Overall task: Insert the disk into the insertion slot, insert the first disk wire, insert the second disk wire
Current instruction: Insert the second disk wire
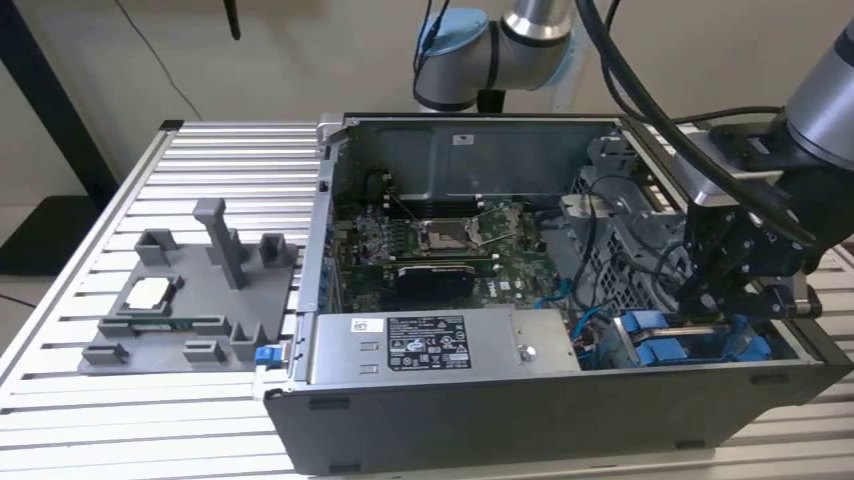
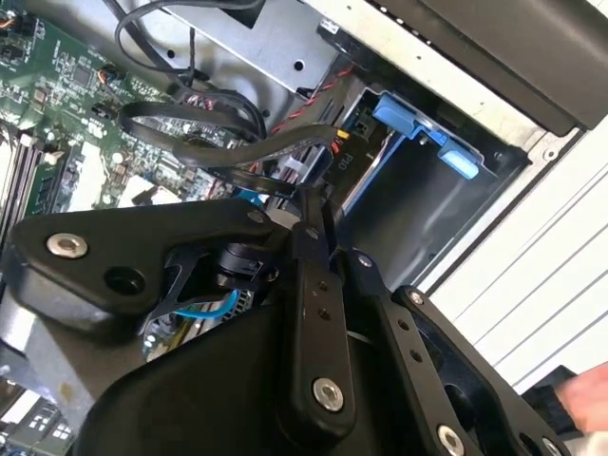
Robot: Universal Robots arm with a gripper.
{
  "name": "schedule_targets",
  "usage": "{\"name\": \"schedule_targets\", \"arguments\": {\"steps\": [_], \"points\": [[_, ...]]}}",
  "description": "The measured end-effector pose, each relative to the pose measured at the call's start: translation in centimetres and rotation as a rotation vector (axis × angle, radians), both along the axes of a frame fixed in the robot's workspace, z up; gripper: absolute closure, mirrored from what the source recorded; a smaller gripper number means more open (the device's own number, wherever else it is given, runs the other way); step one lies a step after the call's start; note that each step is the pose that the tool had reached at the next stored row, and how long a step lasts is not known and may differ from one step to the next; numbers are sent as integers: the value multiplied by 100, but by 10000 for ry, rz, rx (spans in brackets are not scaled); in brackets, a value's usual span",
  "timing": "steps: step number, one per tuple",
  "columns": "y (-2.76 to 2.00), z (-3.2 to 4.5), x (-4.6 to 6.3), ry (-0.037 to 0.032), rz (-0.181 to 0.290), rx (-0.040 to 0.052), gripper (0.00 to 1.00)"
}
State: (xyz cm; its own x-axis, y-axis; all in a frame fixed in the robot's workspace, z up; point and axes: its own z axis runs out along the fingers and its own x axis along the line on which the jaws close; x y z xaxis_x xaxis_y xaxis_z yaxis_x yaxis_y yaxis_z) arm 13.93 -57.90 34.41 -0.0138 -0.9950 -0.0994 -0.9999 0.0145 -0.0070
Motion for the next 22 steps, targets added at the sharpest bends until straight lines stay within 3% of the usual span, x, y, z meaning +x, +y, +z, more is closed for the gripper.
{"name": "schedule_targets", "arguments": {"steps": [6, 14, 15, 16, 22], "points": [[0, -22, 15, -75, 126, -1, 84], [0, -55, 16, -114, 147, 18, 82], [0, -42, 16, -113, 147, 23, 82], [0, -16, 15, -109, 147, 27, 76], [0, 182, 15, -103, 146, 34, 76]]}}
